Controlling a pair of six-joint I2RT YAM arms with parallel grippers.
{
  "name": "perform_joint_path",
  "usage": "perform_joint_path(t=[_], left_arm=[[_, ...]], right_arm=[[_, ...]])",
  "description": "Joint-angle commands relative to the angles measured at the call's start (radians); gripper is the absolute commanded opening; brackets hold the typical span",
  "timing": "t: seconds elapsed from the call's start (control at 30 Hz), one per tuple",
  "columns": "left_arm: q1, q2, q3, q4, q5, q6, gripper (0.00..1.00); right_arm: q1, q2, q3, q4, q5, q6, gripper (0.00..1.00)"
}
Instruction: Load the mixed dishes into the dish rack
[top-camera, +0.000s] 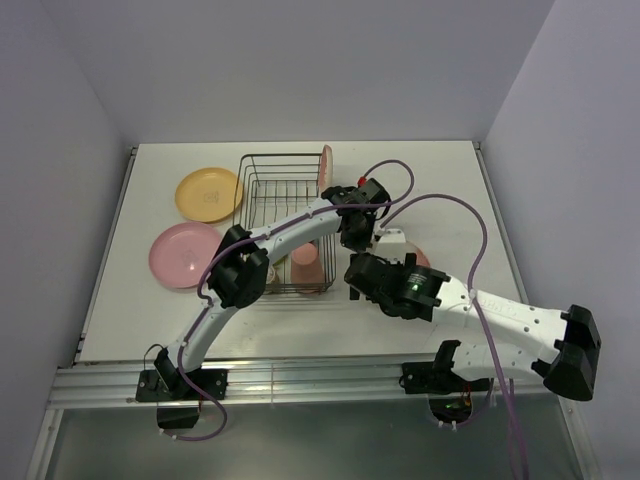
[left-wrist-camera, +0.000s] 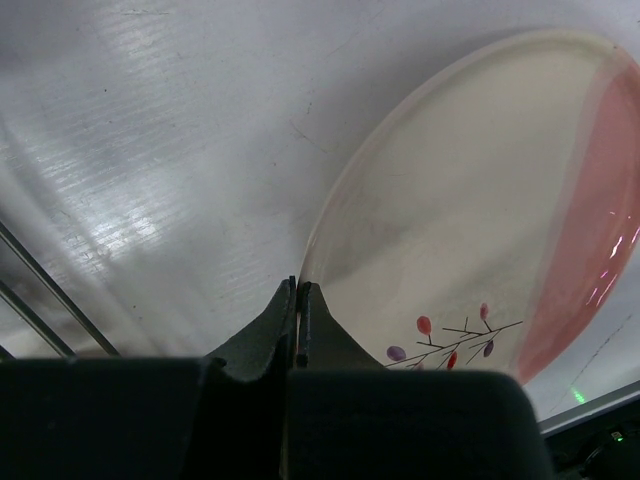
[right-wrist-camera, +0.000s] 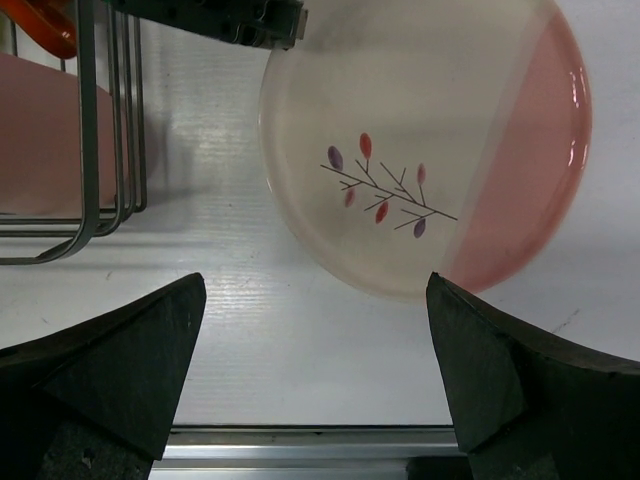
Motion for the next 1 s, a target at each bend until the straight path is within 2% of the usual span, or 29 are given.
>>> perform_joint_path(t=[0.0,0.23,0.37,0.47,0.6,0.77,0.97], left_arm=[[0.007,-0.026,0.029,0.013,0.013,0.017,0.0],[0.013,-0.024,0.022,0.019,0.026,0.021,0.0],[0.019,-0.023,0.024,0.024,0.033,0.023,0.0],[0.022,-0.023,0.019,0.027,0.041,0.018,0.0],[0.022,-0.032,0.012,0.03,0.039,0.015,0.0],[0.021,-0.047,-0.001,0.025,0.059,0.023,0.0],[0.022,-0.052,-0.019,0.024,0.064,0.029,0.0]], right_arm=[[0.041,0.033,-0.009,-0.004,0.081,0.097,0.98],[0.059,-0.099,-0.081,0.029,0.032,0.271,1.0],[0.059,-0.137,-0.115,0.092,-0.043,0.241,1.0],[0.058,-0.038,-0.056,0.015,-0.009,0.247,1.0],[0.096,0.186,0.056,-0.101,0.093,0.276,1.0],[0.162,0.338,0.133,-0.189,0.19,0.333,0.99],[0.233,0.519,0.266,-0.384,0.313,0.459,0.98]])
